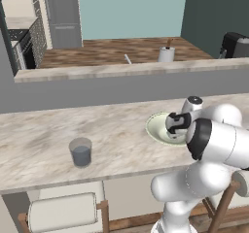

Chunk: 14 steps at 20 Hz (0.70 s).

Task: There are four ice cubes in the ice bowl. Place two ice cubes in each glass of water.

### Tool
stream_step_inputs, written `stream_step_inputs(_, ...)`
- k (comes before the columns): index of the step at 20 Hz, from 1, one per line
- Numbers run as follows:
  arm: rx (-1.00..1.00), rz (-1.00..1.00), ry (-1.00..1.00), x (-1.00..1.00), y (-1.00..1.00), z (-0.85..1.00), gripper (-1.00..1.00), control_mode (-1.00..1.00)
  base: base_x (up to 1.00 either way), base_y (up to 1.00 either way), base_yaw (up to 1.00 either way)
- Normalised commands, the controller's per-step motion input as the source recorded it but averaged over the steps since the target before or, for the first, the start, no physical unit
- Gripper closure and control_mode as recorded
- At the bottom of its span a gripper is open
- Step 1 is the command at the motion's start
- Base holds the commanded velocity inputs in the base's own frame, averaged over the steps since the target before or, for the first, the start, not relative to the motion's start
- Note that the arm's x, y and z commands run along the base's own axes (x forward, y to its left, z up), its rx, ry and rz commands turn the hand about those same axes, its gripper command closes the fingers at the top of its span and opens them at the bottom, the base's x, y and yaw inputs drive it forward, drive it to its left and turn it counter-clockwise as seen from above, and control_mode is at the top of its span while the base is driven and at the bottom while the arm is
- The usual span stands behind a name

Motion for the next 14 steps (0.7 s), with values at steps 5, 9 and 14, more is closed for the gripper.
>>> stream_step_inputs(5,0.0,0.0,0.0,0.09,-0.04,-0.14,-1.0,-1.0,0.0,0.0,0.0)
stream_step_inputs(9,0.0,0.0,0.0,0.2,-0.05,-0.07,-1.0,-1.0,0.0,0.0,0.0)
stream_step_inputs(14,0.0,0.0,0.0,0.24,-0.06,-0.04,-1.0,-1.0,0.0,0.0,0.0)
